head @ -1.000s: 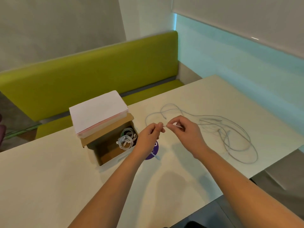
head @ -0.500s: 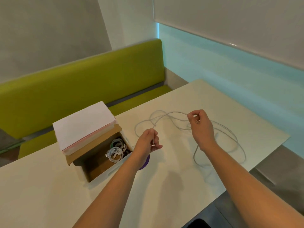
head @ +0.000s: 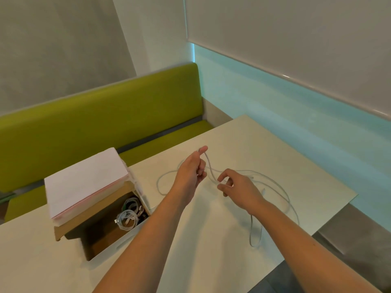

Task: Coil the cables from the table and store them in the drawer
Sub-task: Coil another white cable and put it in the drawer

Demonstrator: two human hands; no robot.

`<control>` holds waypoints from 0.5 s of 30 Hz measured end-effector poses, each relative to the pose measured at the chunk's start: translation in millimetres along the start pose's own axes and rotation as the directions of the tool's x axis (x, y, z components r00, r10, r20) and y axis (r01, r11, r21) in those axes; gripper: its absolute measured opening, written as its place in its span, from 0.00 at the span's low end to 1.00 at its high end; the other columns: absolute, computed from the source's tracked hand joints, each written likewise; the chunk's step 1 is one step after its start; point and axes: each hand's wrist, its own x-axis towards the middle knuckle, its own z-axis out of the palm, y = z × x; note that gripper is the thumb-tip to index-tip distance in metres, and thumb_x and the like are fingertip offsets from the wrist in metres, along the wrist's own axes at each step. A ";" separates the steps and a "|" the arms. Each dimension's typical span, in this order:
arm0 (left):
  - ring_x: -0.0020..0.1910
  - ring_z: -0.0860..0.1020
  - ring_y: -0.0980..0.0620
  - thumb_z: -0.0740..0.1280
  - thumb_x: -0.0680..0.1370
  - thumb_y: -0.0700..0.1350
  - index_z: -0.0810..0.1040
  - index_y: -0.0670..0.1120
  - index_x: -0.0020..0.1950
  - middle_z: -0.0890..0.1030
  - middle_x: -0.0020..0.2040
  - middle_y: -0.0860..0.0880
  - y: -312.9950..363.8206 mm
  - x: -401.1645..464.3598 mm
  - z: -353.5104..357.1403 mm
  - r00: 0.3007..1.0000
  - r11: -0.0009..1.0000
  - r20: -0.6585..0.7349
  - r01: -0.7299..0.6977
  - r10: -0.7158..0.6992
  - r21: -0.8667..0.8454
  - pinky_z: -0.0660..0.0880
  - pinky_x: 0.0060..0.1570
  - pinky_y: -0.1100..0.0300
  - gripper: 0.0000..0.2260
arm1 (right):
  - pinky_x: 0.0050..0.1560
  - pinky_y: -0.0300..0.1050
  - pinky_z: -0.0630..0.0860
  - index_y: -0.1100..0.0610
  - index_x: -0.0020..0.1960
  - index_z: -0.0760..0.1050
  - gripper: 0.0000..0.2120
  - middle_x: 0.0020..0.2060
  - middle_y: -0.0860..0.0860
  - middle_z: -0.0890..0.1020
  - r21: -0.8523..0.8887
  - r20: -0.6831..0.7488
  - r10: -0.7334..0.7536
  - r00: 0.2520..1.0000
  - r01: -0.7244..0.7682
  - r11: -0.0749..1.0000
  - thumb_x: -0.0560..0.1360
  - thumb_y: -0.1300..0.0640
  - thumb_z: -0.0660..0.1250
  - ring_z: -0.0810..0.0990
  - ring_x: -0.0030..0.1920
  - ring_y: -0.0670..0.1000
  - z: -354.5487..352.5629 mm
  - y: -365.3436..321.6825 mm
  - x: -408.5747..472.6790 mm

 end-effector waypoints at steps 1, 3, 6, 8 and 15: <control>0.34 0.71 0.56 0.53 0.85 0.50 0.75 0.49 0.68 0.76 0.36 0.52 -0.8 2.9 2.8 1.000 0.999 -0.008 -0.024 0.025 0.032 0.73 0.45 0.63 0.16 | 0.32 0.41 0.70 0.47 0.50 0.76 0.04 0.34 0.47 0.82 0.040 0.031 -0.008 0.999 0.007 0.999 0.76 0.52 0.69 0.76 0.32 0.45 -3.5 -2.2 0.5; 0.42 0.80 0.55 0.54 0.85 0.48 0.73 0.49 0.68 0.84 0.47 0.52 -4.9 7.5 7.3 0.997 0.992 0.001 -0.073 0.073 0.108 0.77 0.49 0.64 0.15 | 0.32 0.39 0.68 0.48 0.50 0.78 0.05 0.32 0.46 0.81 0.114 0.106 0.002 0.994 -0.014 0.993 0.75 0.52 0.71 0.74 0.31 0.44 -10.5 -5.2 2.9; 0.51 0.83 0.55 0.54 0.85 0.47 0.69 0.48 0.72 0.84 0.54 0.54 -16.4 11.6 12.7 0.989 0.951 0.082 -0.142 0.124 0.274 0.77 0.52 0.65 0.16 | 0.29 0.38 0.66 0.46 0.52 0.80 0.07 0.34 0.48 0.81 0.153 0.205 0.064 0.977 -0.097 0.983 0.74 0.50 0.71 0.70 0.31 0.47 -19.6 -5.7 5.7; 0.51 0.83 0.58 0.53 0.86 0.47 0.68 0.48 0.73 0.84 0.52 0.59 -24.2 12.1 17.9 0.982 0.902 0.137 -0.174 0.129 0.395 0.77 0.55 0.63 0.16 | 0.29 0.38 0.65 0.47 0.54 0.81 0.09 0.34 0.48 0.80 0.161 0.267 0.084 0.960 -0.130 0.978 0.74 0.53 0.71 0.68 0.31 0.48 -24.7 -4.5 6.2; 0.60 0.78 0.54 0.54 0.83 0.38 0.62 0.55 0.77 0.80 0.61 0.55 -48.7 12.8 12.2 0.950 0.453 0.268 -0.313 0.162 0.835 0.76 0.59 0.55 0.24 | 0.25 0.37 0.64 0.58 0.49 0.79 0.04 0.39 0.53 0.86 0.128 0.404 0.171 0.899 -0.241 0.962 0.74 0.60 0.70 0.65 0.26 0.47 -44.7 -0.6 5.0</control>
